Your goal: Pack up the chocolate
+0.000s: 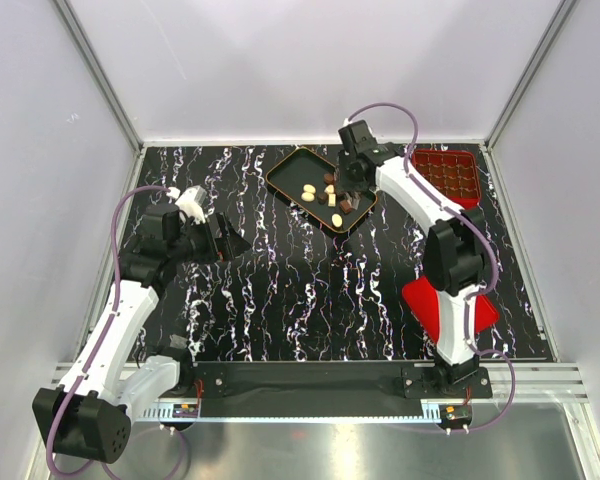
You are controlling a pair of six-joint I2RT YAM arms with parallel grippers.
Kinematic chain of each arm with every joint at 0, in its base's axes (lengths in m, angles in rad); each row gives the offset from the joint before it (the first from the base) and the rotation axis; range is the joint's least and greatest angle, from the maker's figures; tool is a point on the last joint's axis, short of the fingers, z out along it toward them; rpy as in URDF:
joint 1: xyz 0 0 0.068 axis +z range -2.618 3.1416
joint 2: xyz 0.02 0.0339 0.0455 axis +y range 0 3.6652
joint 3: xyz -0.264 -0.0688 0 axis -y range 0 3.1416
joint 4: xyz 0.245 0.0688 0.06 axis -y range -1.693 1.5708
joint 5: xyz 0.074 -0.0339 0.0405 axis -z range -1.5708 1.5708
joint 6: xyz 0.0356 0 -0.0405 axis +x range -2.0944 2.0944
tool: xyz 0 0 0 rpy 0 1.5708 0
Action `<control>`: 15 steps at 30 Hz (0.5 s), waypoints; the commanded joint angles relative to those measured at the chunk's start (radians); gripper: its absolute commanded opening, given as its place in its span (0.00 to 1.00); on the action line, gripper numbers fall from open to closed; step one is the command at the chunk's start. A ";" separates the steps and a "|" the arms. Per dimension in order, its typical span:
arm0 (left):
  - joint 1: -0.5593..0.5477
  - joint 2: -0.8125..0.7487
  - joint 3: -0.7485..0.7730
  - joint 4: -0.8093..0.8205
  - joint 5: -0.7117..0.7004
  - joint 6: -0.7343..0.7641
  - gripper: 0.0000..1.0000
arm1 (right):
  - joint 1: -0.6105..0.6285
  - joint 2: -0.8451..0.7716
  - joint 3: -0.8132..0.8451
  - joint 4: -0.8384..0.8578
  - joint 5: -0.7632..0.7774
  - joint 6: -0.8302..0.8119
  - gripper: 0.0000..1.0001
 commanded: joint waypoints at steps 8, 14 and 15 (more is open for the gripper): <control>0.001 -0.030 -0.003 0.034 0.004 0.017 0.99 | -0.170 -0.252 -0.020 -0.069 0.115 -0.134 0.29; 0.001 -0.029 -0.004 0.035 0.008 0.017 0.99 | -0.391 -0.232 -0.057 -0.039 0.113 -0.147 0.28; 0.001 -0.029 -0.001 0.037 0.008 0.017 0.99 | -0.408 -0.223 -0.050 -0.037 0.105 -0.142 0.28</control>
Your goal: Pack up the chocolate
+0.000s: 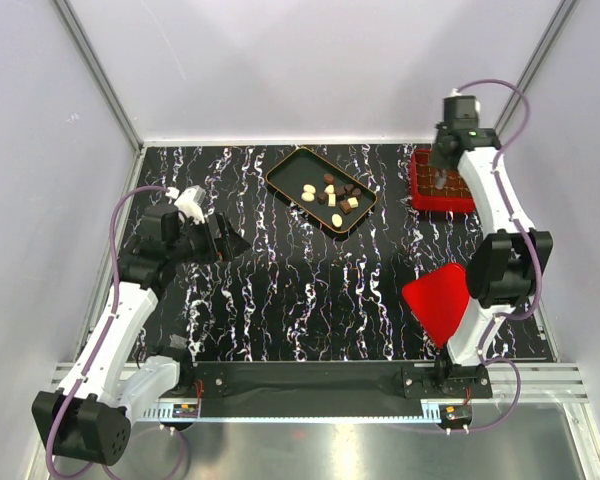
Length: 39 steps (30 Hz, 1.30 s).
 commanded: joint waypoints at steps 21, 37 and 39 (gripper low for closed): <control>0.001 -0.002 0.000 0.037 0.014 0.018 0.99 | -0.157 0.261 0.177 0.043 0.006 -0.015 0.31; 0.001 -0.013 -0.001 0.040 0.022 0.017 0.99 | -0.136 0.124 0.183 0.000 -0.089 0.037 0.49; 0.001 -0.016 0.000 0.040 0.017 0.018 0.99 | -0.046 0.096 0.155 0.024 -0.091 0.028 0.49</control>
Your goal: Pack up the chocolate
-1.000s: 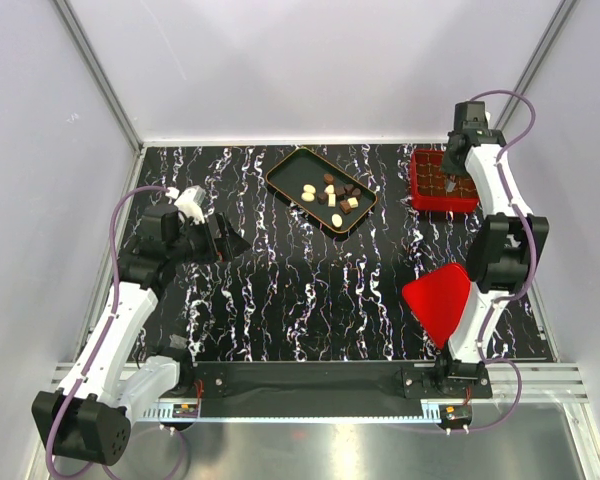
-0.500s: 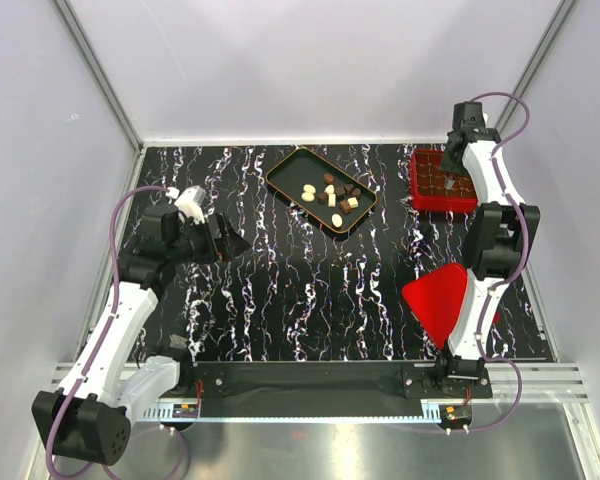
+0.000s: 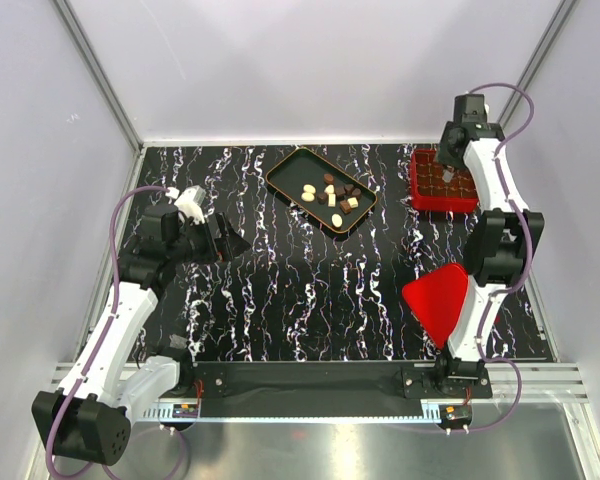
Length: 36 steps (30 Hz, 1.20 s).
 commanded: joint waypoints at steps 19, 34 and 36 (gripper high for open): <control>0.001 -0.027 0.002 0.034 -0.019 0.018 0.99 | 0.583 0.009 -0.041 0.090 -0.107 -0.085 0.49; 0.002 -0.020 0.003 0.037 -0.013 0.018 0.99 | 0.585 0.069 -0.020 0.092 0.027 -0.170 0.50; 0.001 -0.018 0.003 0.036 -0.012 0.018 0.99 | 0.585 0.073 -0.015 0.098 0.037 -0.168 0.50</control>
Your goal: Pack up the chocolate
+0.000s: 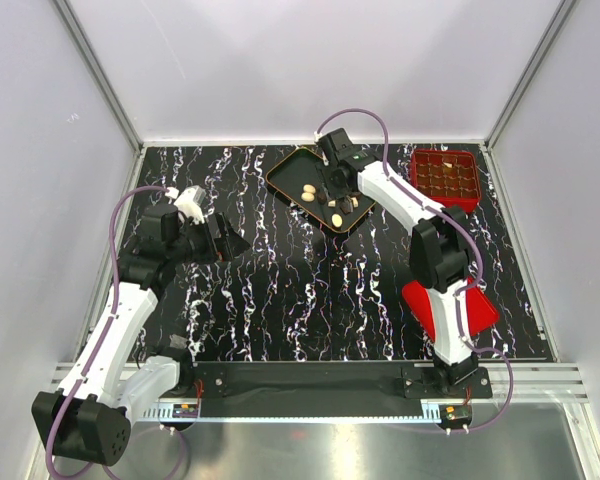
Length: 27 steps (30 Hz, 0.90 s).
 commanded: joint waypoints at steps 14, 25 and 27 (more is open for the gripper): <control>0.002 -0.005 0.005 0.036 -0.001 0.018 0.99 | -0.003 0.067 0.066 0.037 0.060 -0.068 0.50; 0.002 0.003 0.010 0.036 -0.003 0.018 0.99 | -0.006 0.099 0.122 0.012 0.084 -0.053 0.50; 0.002 0.004 0.010 0.036 -0.003 0.018 0.99 | -0.006 0.107 0.129 0.008 0.080 -0.051 0.50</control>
